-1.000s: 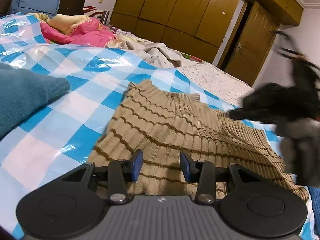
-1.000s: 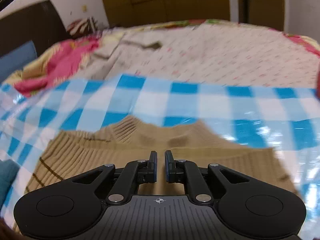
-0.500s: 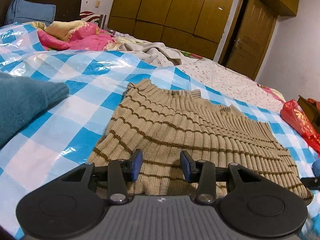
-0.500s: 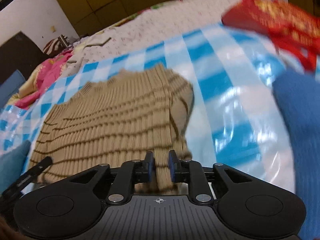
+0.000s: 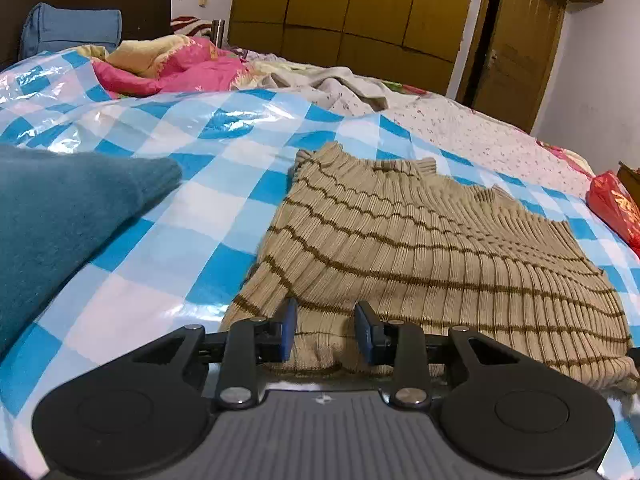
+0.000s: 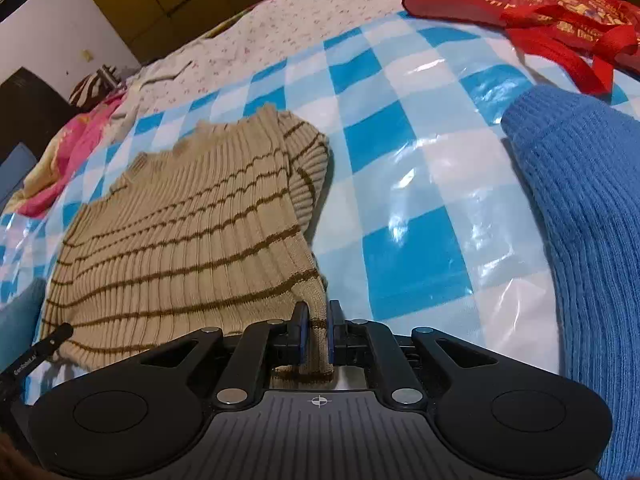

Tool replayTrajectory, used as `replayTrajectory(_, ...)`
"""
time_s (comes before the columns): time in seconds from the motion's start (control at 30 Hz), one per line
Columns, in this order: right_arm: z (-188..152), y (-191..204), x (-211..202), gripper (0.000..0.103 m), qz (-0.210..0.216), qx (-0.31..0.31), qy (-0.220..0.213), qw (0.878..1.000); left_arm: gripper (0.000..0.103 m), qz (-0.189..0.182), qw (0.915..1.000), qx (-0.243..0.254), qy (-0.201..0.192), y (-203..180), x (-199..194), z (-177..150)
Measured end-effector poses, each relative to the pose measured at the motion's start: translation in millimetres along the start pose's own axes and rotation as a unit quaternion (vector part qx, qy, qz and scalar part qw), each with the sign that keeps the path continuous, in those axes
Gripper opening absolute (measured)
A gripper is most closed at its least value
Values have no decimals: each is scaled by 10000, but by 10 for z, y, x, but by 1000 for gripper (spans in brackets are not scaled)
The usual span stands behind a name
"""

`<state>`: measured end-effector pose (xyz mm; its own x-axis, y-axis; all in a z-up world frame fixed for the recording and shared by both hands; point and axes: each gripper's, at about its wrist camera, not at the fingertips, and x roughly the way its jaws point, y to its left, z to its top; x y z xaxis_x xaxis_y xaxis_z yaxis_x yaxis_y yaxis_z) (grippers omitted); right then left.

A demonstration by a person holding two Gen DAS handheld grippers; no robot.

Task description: Fold small clothes

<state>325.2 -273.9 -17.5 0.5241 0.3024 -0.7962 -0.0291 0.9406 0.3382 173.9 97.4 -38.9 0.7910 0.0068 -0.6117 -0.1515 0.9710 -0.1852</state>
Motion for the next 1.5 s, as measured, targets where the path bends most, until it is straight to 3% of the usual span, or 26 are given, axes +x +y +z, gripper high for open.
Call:
replayTrajectory(0.2, 15, 77, -141, 17, 62, -179, -202, 9996, 45, 58, 10000, -78, 18, 5, -252, 47)
replayTrajectory(0.33, 33, 194, -353, 17, -117, -474, -699, 9964, 45, 209, 9990, 169, -344, -47, -528, 98)
replayTrajectory(0.43, 26, 349, -416, 17, 89, -599, -929, 9938, 46, 13, 9986, 187, -499, -138, -555, 215)
replayTrajectory(0.57, 52, 642, -176, 17, 425, -733, -913, 9922, 46, -220, 9977, 319, -560, -360, -325, 329)
replayTrajectory(0.63, 34, 771, -27, 17, 424, -910, -970, 9902, 46, -314, 9977, 372, -469, -411, -159, 322)
replayTrajectory(0.73, 53, 736, 198, 16, 133, -903, -810, 9925, 46, -155, 9994, 309, -20, -331, 103, 251)
replayTrajectory(0.77, 35, 676, 230, 5, 45, -853, -732, 9937, 46, -68, 9996, 259, 108, -273, 163, 219)
replayTrajectory(0.8, 35, 595, 262, 1, -47, -807, -687, 9944, 39, -21, 9996, 192, 184, -175, 199, 176)
replayTrajectory(0.97, 38, 301, 237, 0, -96, -461, -618, 9970, 26, 135, 9996, 185, 185, 32, 137, 158)
replayTrajectory(1.13, 39, 348, 174, 0, -81, -416, -637, 9971, 24, 277, 9991, 229, 215, 73, 7, 175)
replayTrajectory(1.2, 29, 293, 50, 10, 131, -249, -728, 9969, 26, 239, 9994, 192, 180, 75, -84, 180)
replayTrajectory(1.27, 14, 225, -53, 12, 230, -151, -755, 9968, 28, 173, 9996, 116, 165, 102, -145, 180)
replayTrajectory(1.4, -36, 52, -204, 38, 273, 48, -813, 9963, 36, 97, 9999, 22, 99, 157, -265, 196)
replayTrajectory(1.5, -74, -81, -191, 44, 484, 349, -688, 9958, 43, -58, 9998, -106, 165, 193, -263, 221)
